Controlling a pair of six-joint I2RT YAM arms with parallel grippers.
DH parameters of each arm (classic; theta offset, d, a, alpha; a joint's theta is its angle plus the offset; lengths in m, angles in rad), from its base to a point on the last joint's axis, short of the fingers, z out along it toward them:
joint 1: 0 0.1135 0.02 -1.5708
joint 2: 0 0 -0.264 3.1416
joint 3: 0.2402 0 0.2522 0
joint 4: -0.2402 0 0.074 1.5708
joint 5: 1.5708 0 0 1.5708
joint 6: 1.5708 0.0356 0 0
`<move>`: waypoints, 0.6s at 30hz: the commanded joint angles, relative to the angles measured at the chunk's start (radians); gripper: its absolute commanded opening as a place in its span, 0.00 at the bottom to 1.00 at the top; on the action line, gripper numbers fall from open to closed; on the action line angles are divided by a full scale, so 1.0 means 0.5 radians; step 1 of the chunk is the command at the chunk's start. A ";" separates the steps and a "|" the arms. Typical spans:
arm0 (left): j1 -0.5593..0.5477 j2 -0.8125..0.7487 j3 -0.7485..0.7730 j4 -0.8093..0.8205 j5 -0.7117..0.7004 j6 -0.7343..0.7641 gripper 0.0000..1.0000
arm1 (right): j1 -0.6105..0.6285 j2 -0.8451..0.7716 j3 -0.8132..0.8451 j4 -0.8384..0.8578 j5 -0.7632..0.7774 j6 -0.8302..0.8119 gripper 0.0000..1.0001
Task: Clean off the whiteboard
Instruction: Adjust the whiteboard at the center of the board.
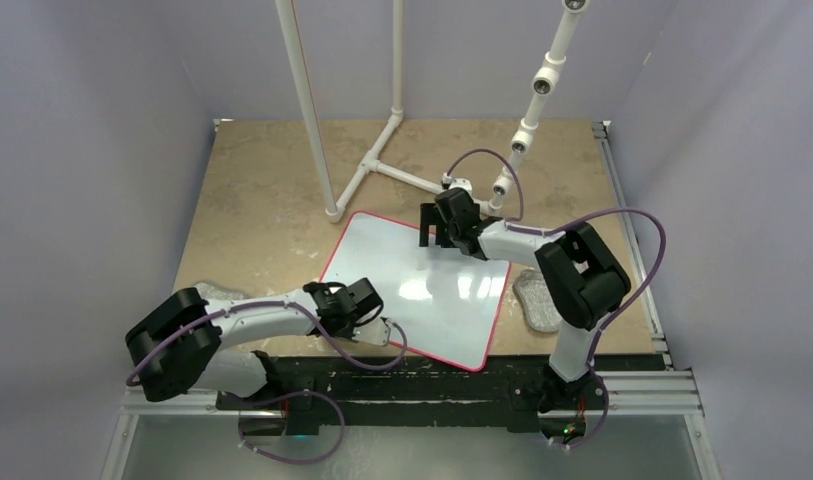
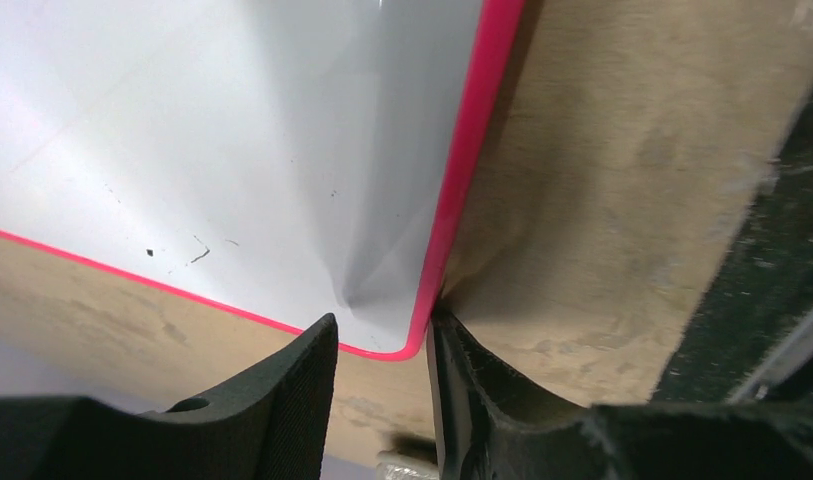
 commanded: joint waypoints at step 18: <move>0.372 0.476 0.072 0.945 0.188 0.300 0.34 | 0.025 -0.364 -0.643 -0.213 -0.228 0.396 0.97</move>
